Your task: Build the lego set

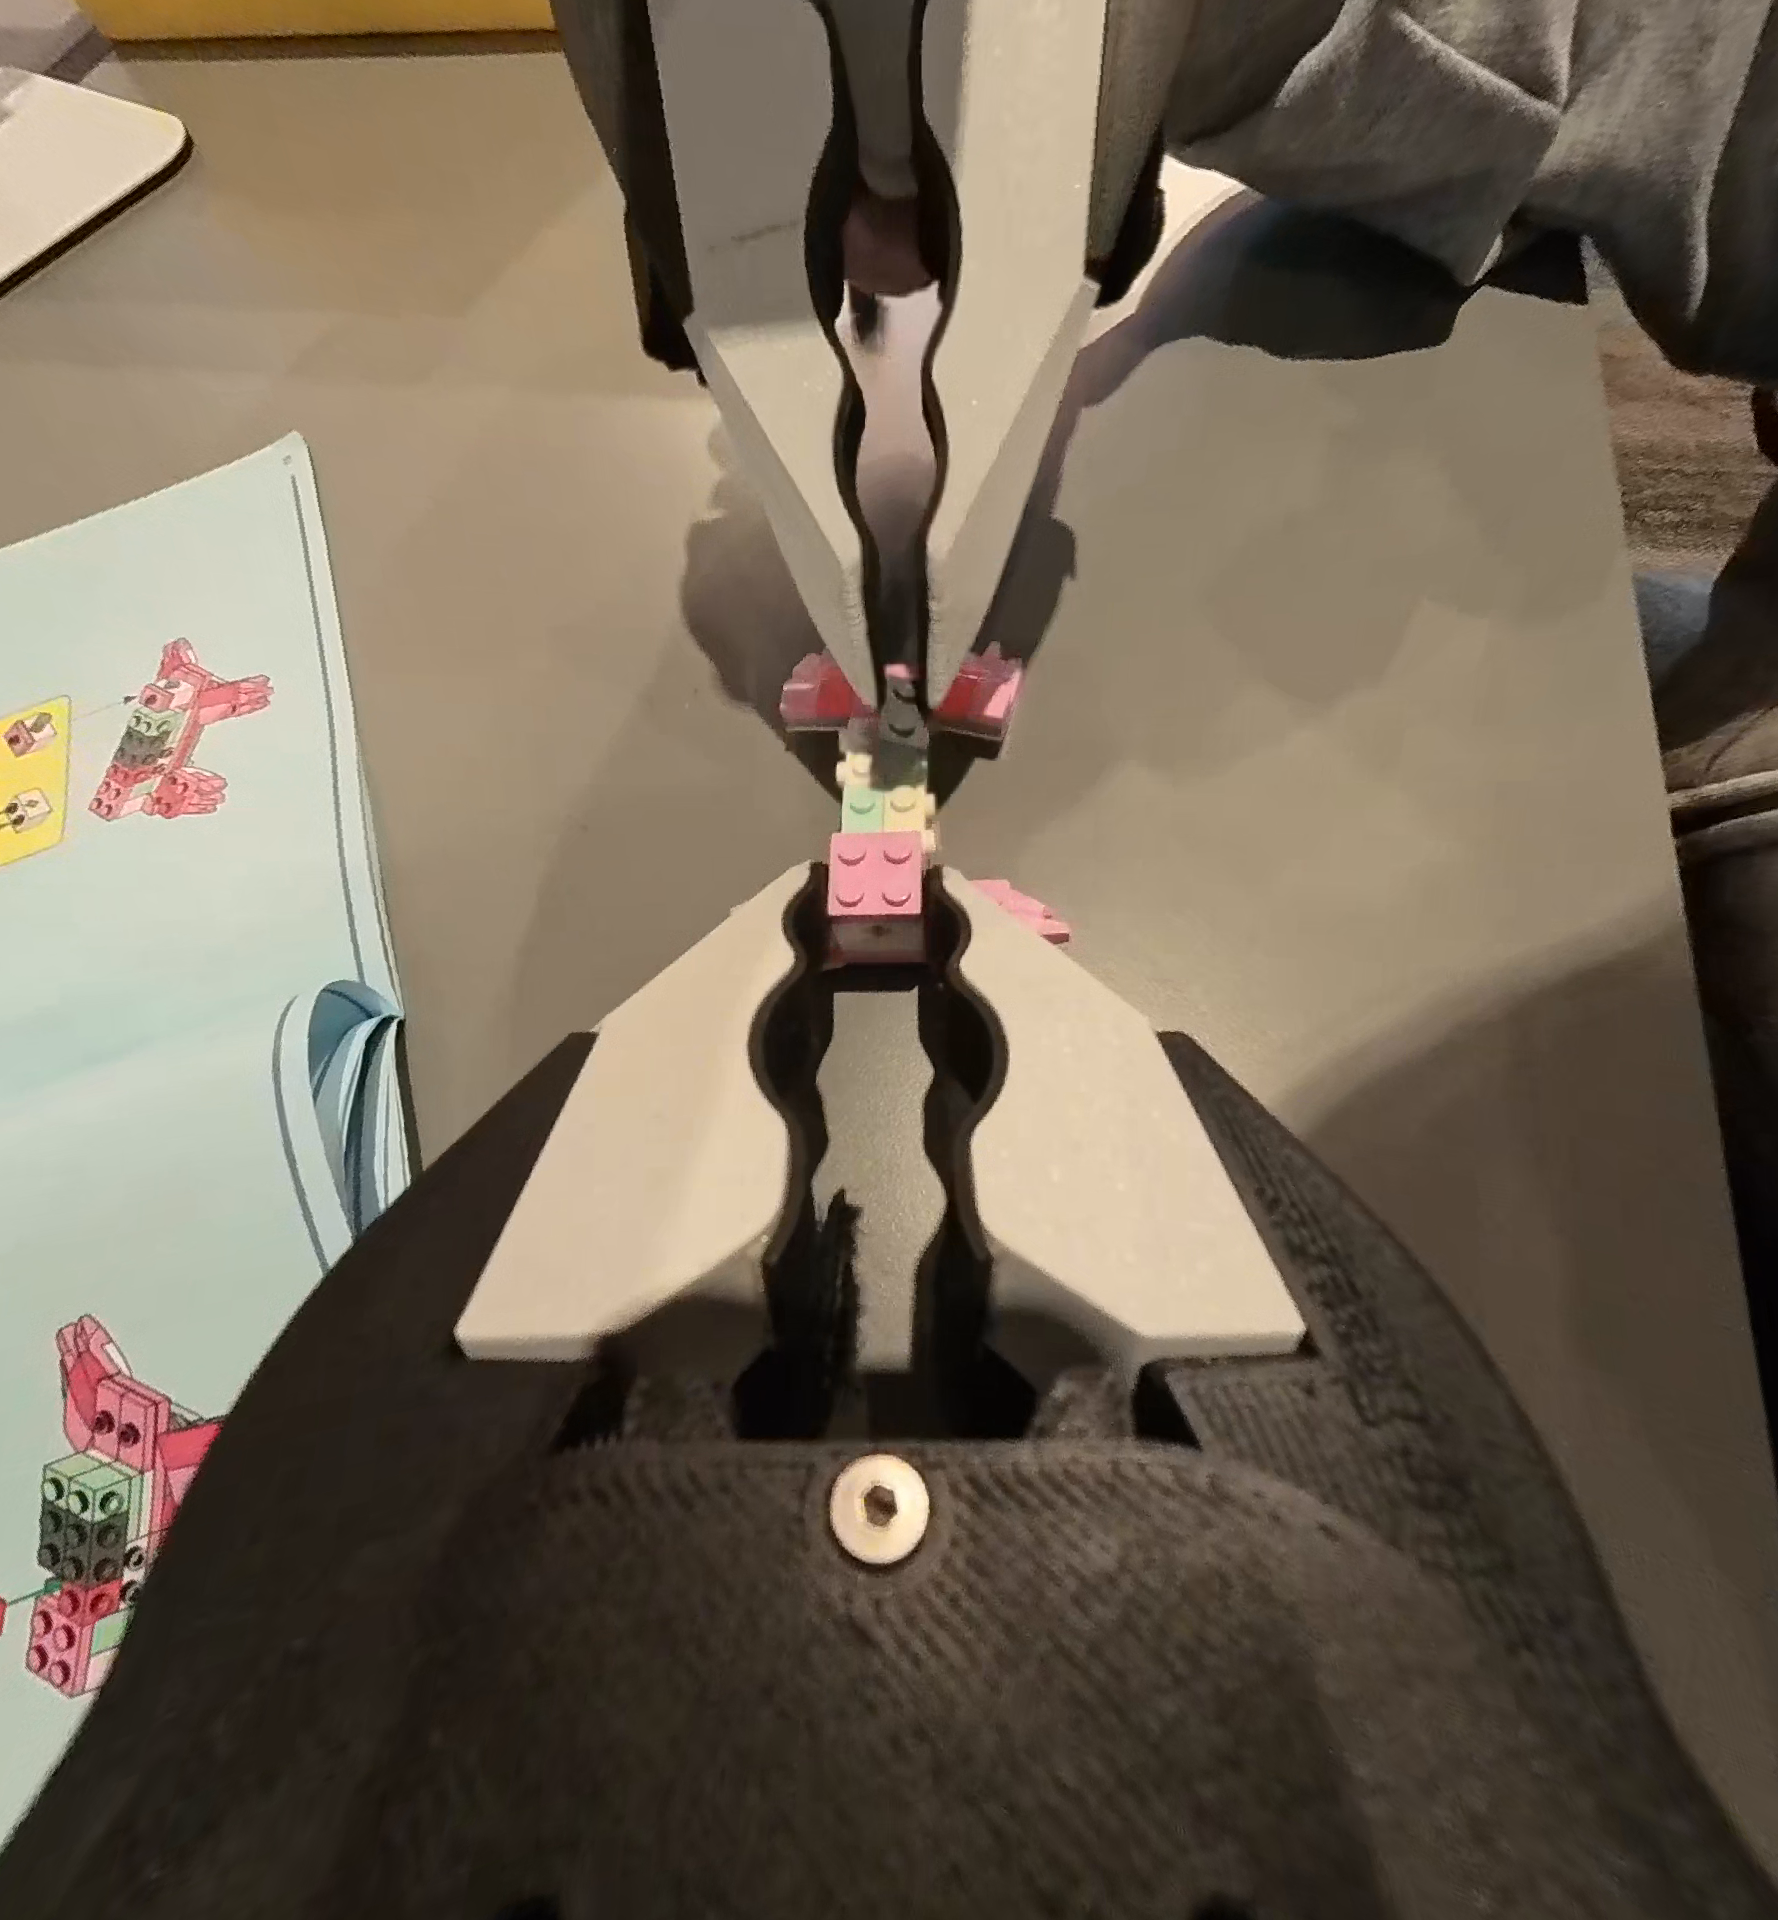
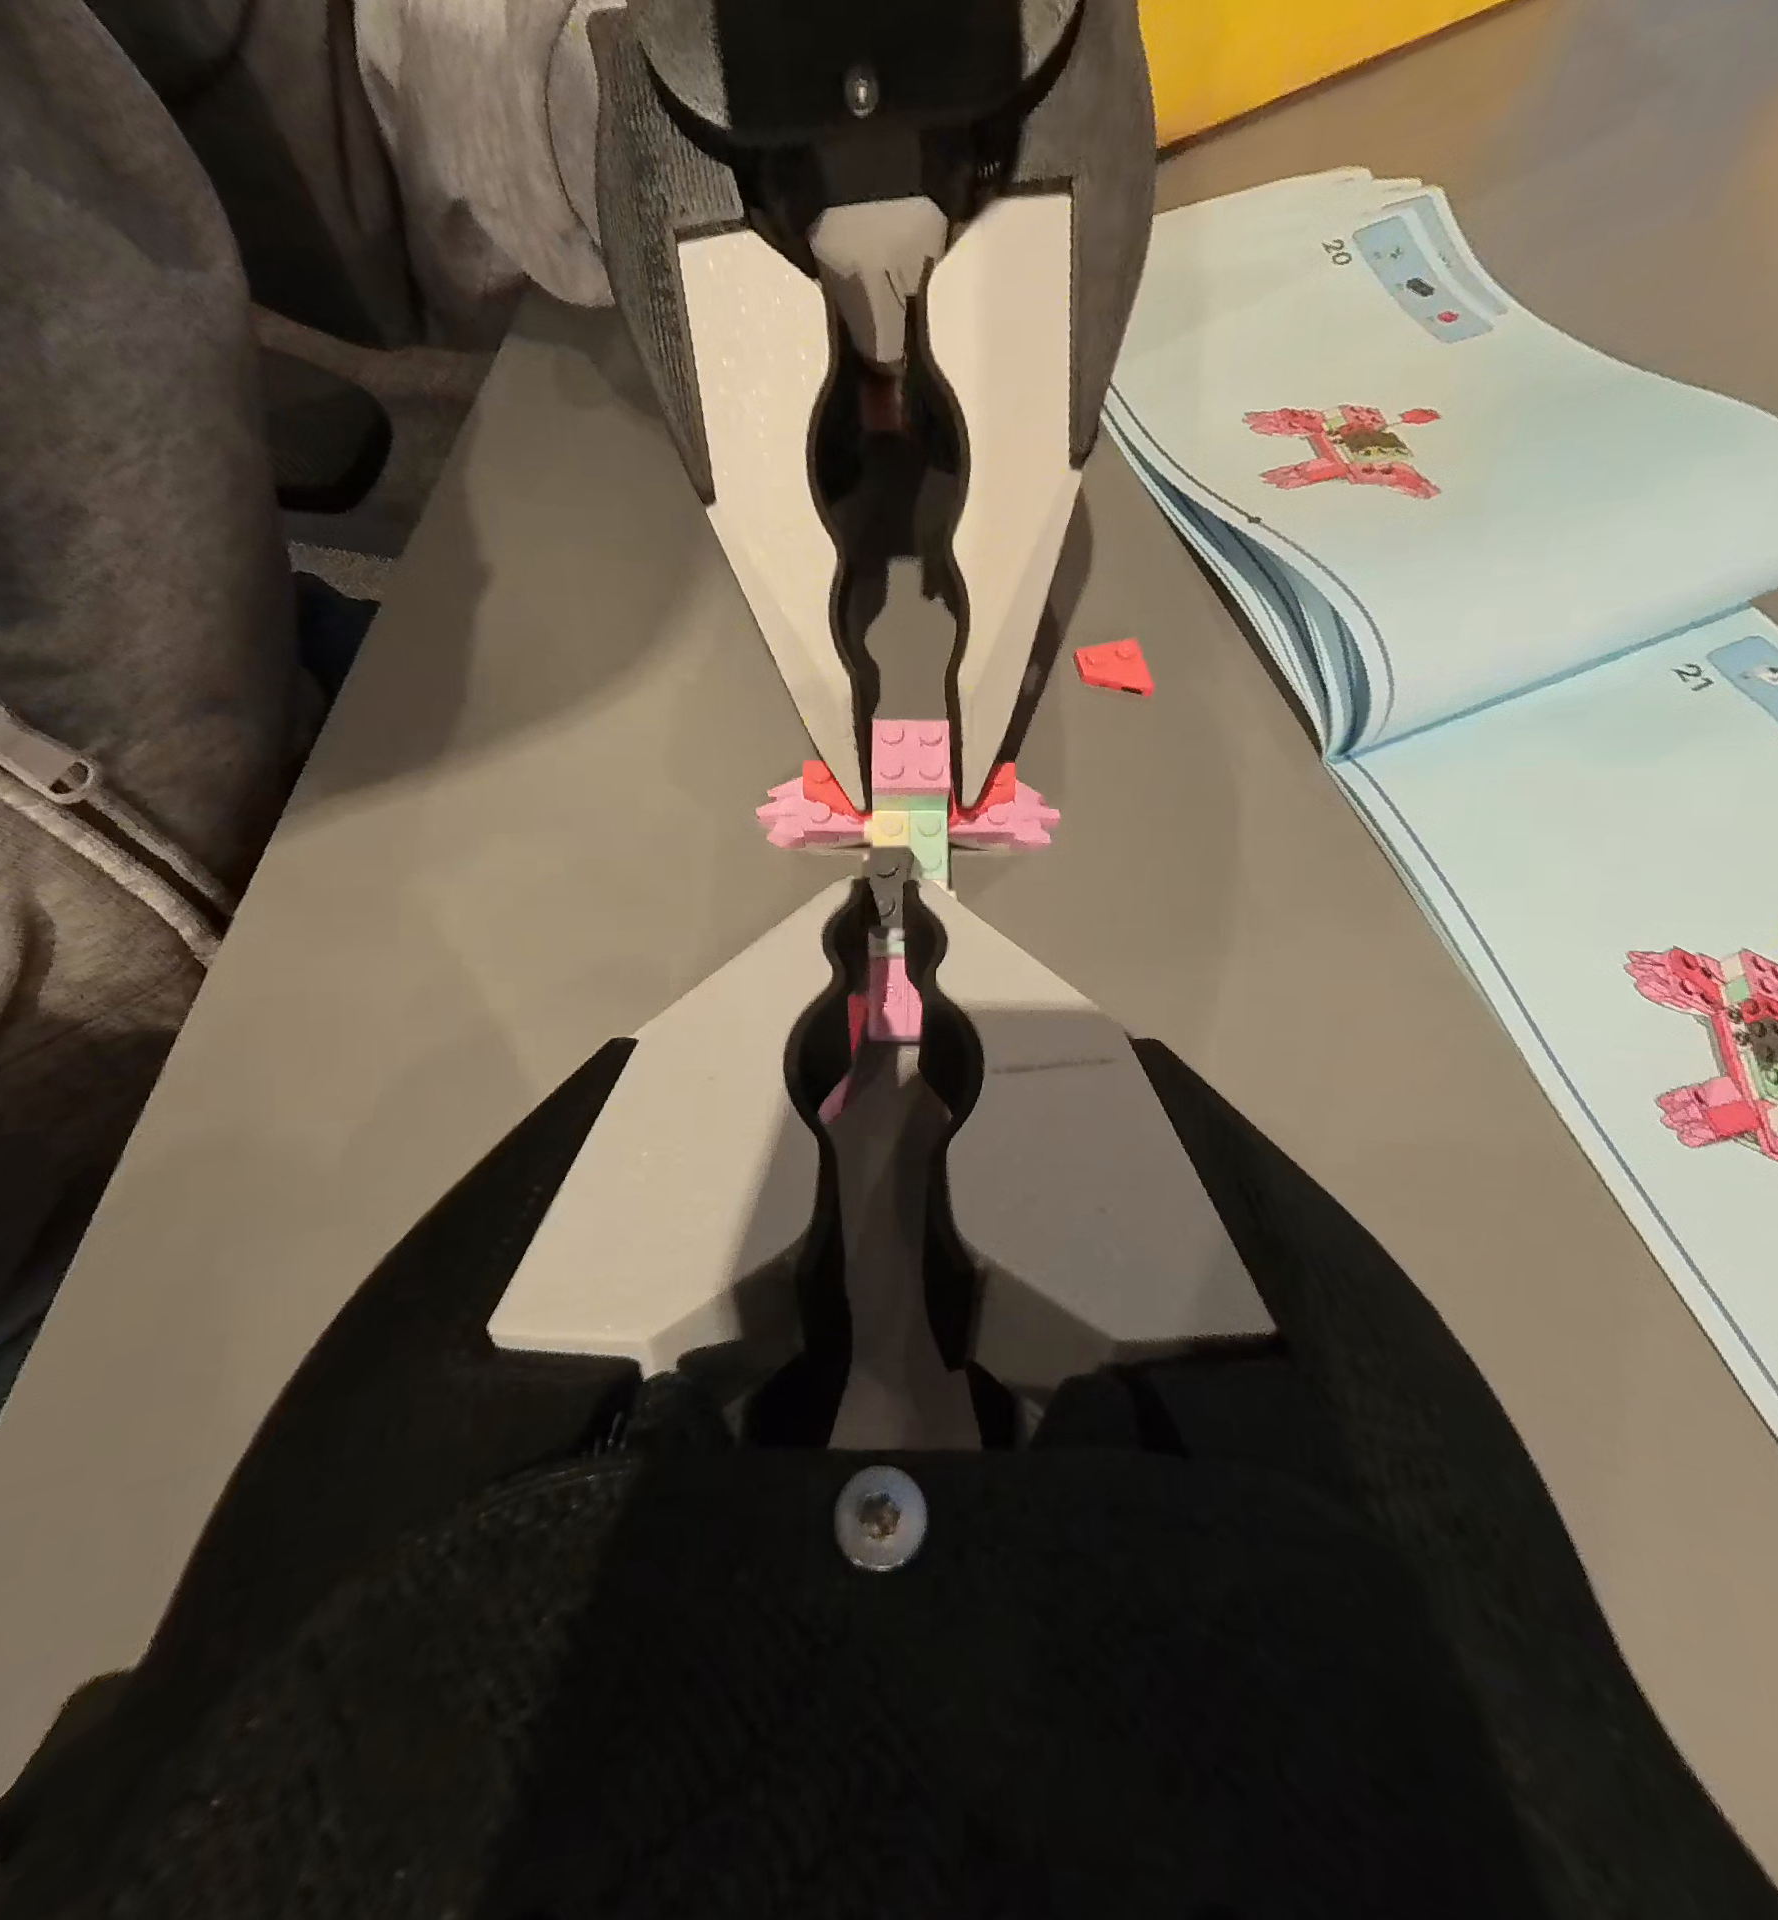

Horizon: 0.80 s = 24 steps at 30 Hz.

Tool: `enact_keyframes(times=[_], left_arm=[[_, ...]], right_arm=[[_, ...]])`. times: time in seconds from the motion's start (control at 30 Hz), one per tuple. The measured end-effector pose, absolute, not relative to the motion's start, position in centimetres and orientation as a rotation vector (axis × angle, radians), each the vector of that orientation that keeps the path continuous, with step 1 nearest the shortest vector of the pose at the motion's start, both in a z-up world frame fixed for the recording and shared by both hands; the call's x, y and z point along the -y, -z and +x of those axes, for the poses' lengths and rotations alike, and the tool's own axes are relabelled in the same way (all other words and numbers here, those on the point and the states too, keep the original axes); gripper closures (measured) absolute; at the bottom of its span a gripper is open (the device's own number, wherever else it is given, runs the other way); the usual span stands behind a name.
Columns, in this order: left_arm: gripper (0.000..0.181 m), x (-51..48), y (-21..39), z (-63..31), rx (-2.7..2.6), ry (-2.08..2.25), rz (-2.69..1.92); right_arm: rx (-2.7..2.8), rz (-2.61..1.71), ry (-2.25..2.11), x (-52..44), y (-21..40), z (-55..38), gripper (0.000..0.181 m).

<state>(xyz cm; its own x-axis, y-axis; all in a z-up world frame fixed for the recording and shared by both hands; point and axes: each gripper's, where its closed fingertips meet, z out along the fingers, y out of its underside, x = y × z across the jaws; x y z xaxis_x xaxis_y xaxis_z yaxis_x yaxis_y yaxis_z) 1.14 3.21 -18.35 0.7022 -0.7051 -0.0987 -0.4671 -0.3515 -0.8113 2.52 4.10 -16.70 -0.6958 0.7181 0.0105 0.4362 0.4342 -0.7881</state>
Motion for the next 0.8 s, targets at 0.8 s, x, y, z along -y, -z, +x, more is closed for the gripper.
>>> enact_keyframes(times=[0.8], left_arm=[[0.165, -3.07, 18.32, 1.26, -0.917, 0.321, -2.002]], right_arm=[[2.321, -1.005, -1.127, -3.96, 16.72, 2.09, 0.177]])
